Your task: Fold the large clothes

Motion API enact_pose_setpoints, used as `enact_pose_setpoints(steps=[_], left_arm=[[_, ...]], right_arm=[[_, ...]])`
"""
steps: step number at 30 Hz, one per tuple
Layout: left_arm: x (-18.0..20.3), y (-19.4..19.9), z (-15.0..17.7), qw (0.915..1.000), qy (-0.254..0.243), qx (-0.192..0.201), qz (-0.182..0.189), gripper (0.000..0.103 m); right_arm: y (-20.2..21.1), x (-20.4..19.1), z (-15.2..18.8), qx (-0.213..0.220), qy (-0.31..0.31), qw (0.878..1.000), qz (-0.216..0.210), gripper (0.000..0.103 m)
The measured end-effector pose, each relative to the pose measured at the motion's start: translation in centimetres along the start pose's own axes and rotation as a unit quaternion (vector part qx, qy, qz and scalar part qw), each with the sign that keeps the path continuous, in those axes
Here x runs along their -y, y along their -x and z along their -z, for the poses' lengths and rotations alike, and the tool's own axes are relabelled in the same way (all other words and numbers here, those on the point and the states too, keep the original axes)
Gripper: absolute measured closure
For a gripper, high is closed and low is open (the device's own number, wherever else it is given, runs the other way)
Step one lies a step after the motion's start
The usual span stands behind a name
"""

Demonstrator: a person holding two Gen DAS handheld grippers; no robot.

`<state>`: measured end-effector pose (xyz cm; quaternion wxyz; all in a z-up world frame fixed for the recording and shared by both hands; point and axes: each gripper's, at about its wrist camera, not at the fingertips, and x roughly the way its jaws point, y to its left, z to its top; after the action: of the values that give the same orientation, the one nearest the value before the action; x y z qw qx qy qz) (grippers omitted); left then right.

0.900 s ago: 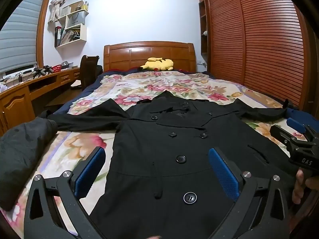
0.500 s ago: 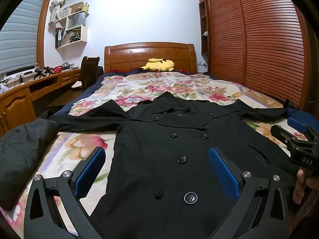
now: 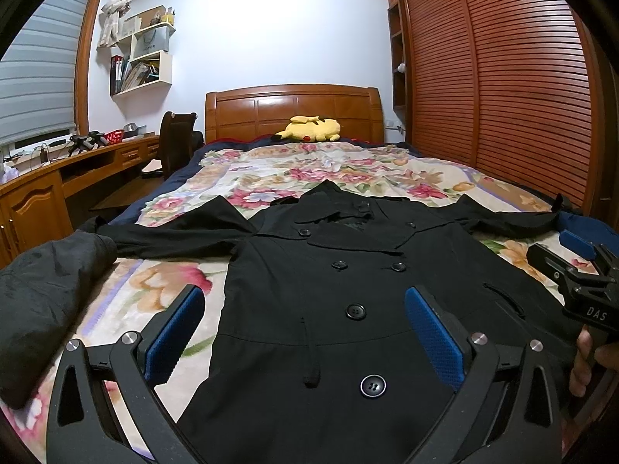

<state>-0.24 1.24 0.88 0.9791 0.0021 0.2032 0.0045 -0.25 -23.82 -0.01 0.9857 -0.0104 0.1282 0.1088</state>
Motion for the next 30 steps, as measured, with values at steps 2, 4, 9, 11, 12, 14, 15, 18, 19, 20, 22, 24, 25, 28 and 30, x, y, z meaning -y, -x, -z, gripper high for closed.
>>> enact_pose_setpoints(steps=[2, 4, 9, 11, 12, 14, 15, 18, 19, 20, 22, 24, 25, 28, 30], left_arm=[[0.15, 0.25, 0.1, 1.0, 0.0, 0.001, -0.003, 0.0], [0.36, 0.36, 0.17, 1.0, 0.0, 0.002, -0.004, 0.0], [0.48, 0.25, 0.29, 1.0, -0.001, 0.003, -0.005, 0.0], [0.35, 0.28, 0.24, 1.0, 0.0, 0.003, -0.005, 0.0], [0.39, 0.27, 0.26, 1.0, 0.0, 0.003, -0.005, 0.0], [0.4, 0.28, 0.28, 1.0, -0.001, 0.003, -0.004, 0.0], [0.42, 0.27, 0.29, 1.0, -0.001, 0.003, -0.004, 0.0], [0.37, 0.27, 0.31, 1.0, 0.0, 0.004, -0.005, 0.0], [0.38, 0.28, 0.32, 1.0, 0.0, 0.004, -0.005, 0.0], [0.3, 0.3, 0.28, 1.0, 0.0, 0.004, -0.005, 0.0], [0.34, 0.29, 0.32, 1.0, 0.0, 0.004, -0.005, 0.0], [0.27, 0.31, 0.29, 1.0, 0.0, 0.004, -0.005, 0.0], [0.33, 0.3, 0.31, 1.0, 0.0, 0.004, -0.004, 0.0], [0.29, 0.31, 0.31, 1.0, 0.0, 0.004, -0.004, 0.0], [0.23, 0.35, 0.29, 1.0, 0.0, 0.005, -0.005, 0.0]], right_arm=[[-0.01, 0.01, 0.0, 0.0, 0.0, 1.0, -0.001, 0.0], [-0.01, 0.0, 0.01, 0.0, 0.0, 1.0, 0.0, 0.0], [-0.03, -0.03, 0.05, 0.0, 0.0, 1.0, 0.0, 0.0], [-0.27, -0.2, 0.13, 0.0, 0.0, 1.0, 0.0, 0.0], [-0.26, -0.2, 0.14, 0.0, 0.0, 1.0, 0.001, 0.0], [-0.26, -0.2, 0.13, 0.0, 0.0, 1.0, 0.001, 0.0], [-0.26, -0.19, 0.15, 0.0, -0.001, 1.0, 0.001, 0.0], [-0.28, -0.18, 0.13, 0.0, -0.001, 1.0, 0.001, 0.0], [-0.27, -0.18, 0.13, 0.0, -0.001, 1.0, 0.001, 0.0], [-0.27, -0.19, 0.14, 0.0, -0.001, 1.0, 0.0, 0.0], [-0.27, -0.2, 0.14, 0.0, -0.001, 1.0, 0.001, 0.0], [-0.27, -0.2, 0.16, 0.0, -0.001, 1.0, 0.001, 0.0], [-0.27, -0.21, 0.14, 0.0, 0.0, 1.0, 0.0, 0.0], [-0.29, -0.11, 0.13, 0.0, 0.0, 1.0, 0.001, 0.0], [-0.3, -0.09, 0.12, 0.0, -0.001, 1.0, 0.0, 0.0]])
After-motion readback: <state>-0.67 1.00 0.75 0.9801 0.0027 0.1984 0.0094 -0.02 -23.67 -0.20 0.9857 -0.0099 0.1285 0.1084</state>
